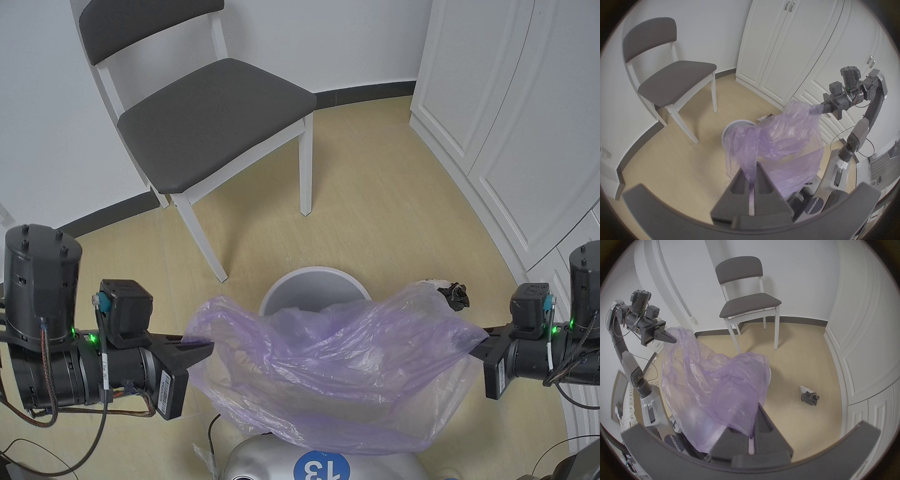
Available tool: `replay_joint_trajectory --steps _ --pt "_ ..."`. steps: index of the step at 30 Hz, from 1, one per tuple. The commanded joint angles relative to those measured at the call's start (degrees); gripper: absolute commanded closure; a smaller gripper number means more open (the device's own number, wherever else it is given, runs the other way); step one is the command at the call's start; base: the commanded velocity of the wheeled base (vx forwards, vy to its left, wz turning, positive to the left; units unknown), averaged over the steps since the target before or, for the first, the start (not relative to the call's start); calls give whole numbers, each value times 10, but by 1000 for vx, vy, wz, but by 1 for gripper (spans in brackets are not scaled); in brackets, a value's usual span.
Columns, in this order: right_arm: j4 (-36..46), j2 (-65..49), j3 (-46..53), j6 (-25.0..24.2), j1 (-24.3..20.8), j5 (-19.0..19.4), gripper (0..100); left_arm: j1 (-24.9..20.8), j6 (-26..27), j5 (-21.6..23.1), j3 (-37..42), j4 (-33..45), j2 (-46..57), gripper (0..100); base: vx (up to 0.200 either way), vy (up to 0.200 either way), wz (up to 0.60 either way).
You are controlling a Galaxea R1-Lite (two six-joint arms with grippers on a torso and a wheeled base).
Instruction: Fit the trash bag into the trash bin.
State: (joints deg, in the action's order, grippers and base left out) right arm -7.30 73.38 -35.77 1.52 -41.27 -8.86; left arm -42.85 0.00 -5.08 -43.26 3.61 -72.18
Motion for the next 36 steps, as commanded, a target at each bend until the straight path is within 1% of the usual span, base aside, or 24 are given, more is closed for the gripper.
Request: replay_joint_trajectory --steps 1,5,7,16,20,22,25,26,28,31,32,34,36 --pt "19 -30 6 1 1 -2 100 14 0 -1 2 11 13 100 0 0 0" --pt "98 -62 5 -1 1 -8 100 15 3 -1 8 25 26 100 0 0 0" --pt "120 -79 8 -2 1 -10 100 15 13 0 12 37 32 100 0 0 0" --pt "131 -101 26 1 0 -12 100 15 33 -1 23 35 37 100 0 0 0" --pt "134 -91 21 4 6 -32 100 15 33 -4 14 33 26 100 0 0 0" --pt "133 -82 14 13 12 -38 100 15 33 -8 7 33 15 100 0 0 0" --pt "128 -68 -8 62 27 -44 100 8 39 -22 -18 25 -18 100 0 0 0" --pt "128 -68 -9 64 27 -44 100 8 40 -22 -19 25 -19 100 0 0 0" --pt "126 -63 -31 95 28 -44 100 3 54 -23 -33 3 -42 100 0 0 0" --pt "111 -59 -42 119 23 -36 100 -14 61 -23 -39 -41 -67 100 0 0 0" --pt "101 -58 -42 132 22 -30 100 -21 60 -22 -38 -62 -76 100 0 0 0" --pt "75 -51 -43 159 18 -6 100 -39 60 -20 -32 -105 -95 100 0 0 0" --pt "49 -41 -43 175 11 20 100 -59 57 -20 -28 -139 -110 100 0 0 0"
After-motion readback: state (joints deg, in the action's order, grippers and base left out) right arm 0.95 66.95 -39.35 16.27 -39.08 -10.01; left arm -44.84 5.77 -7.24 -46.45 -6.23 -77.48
